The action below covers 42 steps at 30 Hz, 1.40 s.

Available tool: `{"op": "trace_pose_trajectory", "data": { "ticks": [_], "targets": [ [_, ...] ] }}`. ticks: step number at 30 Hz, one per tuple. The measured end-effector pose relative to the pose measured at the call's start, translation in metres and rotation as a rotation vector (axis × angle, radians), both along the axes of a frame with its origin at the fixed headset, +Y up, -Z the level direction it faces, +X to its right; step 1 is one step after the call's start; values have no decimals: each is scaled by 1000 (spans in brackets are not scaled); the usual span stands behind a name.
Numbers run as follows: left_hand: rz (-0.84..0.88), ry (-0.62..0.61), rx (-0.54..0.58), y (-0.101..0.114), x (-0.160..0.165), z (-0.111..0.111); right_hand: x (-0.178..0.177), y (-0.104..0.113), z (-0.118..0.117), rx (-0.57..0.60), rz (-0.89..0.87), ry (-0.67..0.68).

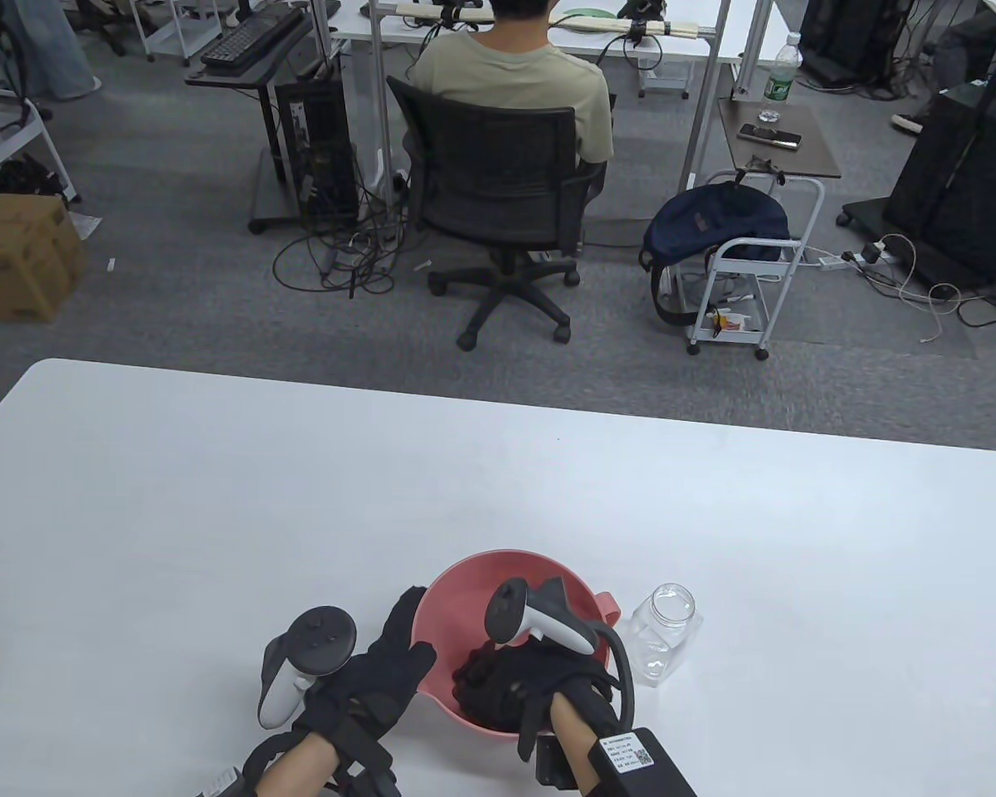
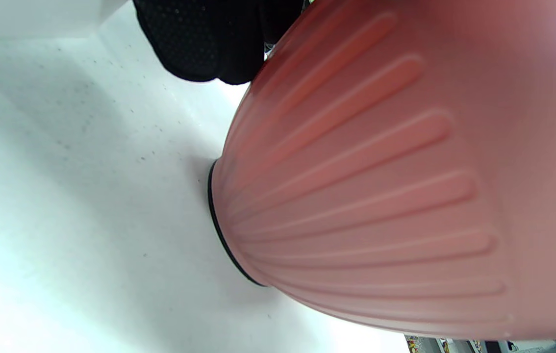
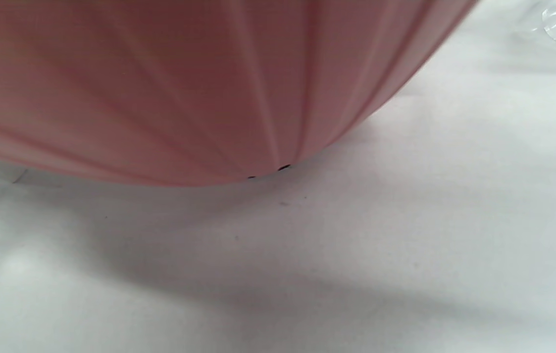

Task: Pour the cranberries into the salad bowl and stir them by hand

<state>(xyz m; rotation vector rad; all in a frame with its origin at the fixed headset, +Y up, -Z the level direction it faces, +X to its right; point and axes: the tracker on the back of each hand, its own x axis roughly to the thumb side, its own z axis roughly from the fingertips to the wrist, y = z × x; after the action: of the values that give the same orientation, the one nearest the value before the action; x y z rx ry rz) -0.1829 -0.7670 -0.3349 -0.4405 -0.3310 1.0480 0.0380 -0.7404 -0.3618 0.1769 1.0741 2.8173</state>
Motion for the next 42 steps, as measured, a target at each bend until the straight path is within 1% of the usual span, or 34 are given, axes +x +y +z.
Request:
{"op": "trace_pose_trajectory", "data": {
  "ticks": [5,14,19,28,36,42],
  "targets": [
    [2,-2,-1,0,0,0,0,1,1,6,-23,12],
    [10,-7,-22,-1,0,-1,-1,0,1,-10,-3,20],
    [9,-8,-21,-1,0,-1,3,0,0,-20,-35,-19],
    [12,-8,-32,-1,0,-2,3,0,-1,-43,1,-38],
    [14,-9,-37,-1,0,-2,4,1,-1,-29,-6,-61],
    [13,-9,-37,-2,0,-3,5,3,-1,-4,36,-80]
  ]
}}
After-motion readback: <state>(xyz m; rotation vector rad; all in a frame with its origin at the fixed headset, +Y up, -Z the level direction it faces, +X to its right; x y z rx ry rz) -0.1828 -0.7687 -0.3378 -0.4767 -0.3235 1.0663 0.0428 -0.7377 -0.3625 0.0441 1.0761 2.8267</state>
